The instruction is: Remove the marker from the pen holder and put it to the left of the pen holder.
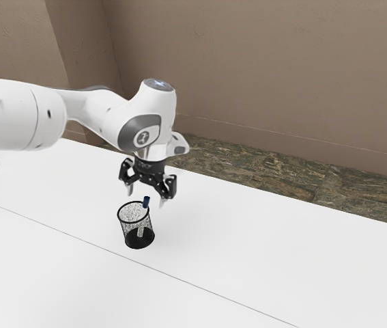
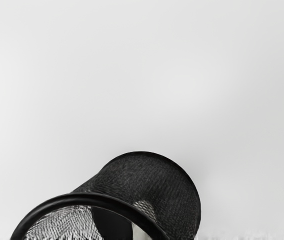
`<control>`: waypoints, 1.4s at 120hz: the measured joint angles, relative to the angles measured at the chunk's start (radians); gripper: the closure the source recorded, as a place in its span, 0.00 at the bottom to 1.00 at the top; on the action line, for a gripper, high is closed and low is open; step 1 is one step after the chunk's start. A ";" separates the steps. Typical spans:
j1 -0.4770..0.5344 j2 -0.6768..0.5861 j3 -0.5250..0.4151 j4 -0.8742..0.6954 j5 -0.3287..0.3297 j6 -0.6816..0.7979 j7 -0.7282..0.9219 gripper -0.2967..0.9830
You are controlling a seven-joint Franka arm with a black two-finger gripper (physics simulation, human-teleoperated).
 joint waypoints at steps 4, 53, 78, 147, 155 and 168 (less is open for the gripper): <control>0.000 -0.015 0.000 -0.023 -0.001 0.009 0.003 0.23; -0.012 -0.049 -0.001 -0.089 -0.013 0.065 0.009 0.23; -0.015 -0.055 0.000 -0.100 -0.020 0.070 -0.003 0.30; -0.014 -0.083 0.000 -0.100 -0.015 0.057 -0.041 0.80; -0.010 -0.097 0.001 -0.099 -0.011 0.048 -0.046 0.81; -0.004 -0.124 0.009 -0.101 -0.005 0.026 -0.055 0.83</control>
